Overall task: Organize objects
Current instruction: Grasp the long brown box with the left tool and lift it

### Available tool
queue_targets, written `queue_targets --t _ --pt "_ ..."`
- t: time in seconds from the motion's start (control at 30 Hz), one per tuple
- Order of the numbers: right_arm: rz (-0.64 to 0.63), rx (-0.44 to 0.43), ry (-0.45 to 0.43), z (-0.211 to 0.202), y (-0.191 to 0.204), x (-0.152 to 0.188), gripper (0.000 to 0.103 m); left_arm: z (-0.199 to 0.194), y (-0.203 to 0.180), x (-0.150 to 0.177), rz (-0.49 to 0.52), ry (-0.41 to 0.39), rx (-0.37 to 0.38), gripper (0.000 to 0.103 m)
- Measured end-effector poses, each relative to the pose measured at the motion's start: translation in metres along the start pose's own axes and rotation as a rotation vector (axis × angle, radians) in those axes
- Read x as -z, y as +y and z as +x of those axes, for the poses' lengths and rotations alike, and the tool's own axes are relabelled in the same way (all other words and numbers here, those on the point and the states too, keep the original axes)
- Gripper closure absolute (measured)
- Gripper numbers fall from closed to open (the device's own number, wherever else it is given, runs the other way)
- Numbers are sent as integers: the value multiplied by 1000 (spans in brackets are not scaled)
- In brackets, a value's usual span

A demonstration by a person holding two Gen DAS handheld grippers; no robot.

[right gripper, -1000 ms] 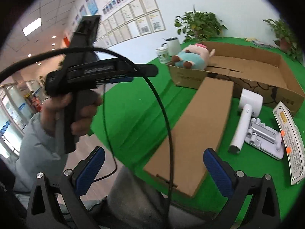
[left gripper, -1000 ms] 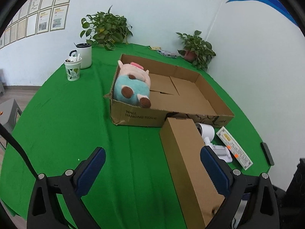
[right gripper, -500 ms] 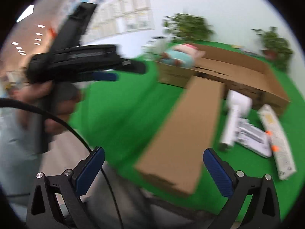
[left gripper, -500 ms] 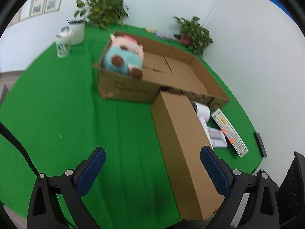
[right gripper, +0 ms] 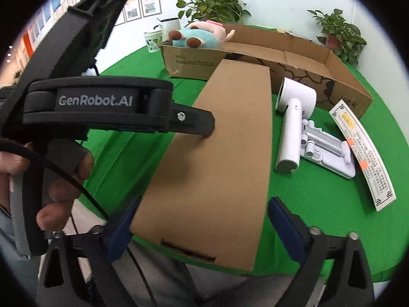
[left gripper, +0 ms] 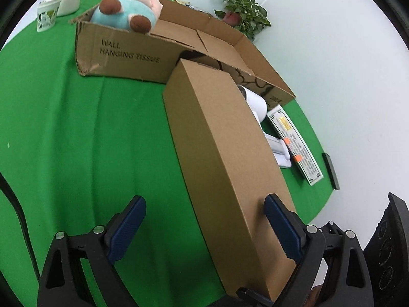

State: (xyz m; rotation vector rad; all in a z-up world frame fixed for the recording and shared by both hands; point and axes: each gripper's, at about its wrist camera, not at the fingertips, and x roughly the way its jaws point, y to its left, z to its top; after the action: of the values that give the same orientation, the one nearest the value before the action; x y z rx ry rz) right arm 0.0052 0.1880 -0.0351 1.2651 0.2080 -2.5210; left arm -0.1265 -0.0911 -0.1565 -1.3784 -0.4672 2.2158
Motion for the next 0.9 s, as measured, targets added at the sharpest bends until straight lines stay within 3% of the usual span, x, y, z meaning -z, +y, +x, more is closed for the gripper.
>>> queue_targets --t 0.3,0.47,0.63,0.73,0.9 --pt "11 -87 8 -28 -13 36 15 -5 -17 47 -78 15 105 10" --pt "90 -183 -2 -28 -24 32 15 0 -18 52 -150 17 143 13" --pt "106 -215 -20 -29 -27 32 15 2 -22 53 -171 34 167 18" --pt "107 -223 -27 -28 -26 31 15 4 -27 53 -172 51 191 28" --pt "107 -226 -38 -28 -27 28 16 0 -32 52 -172 37 177 28"
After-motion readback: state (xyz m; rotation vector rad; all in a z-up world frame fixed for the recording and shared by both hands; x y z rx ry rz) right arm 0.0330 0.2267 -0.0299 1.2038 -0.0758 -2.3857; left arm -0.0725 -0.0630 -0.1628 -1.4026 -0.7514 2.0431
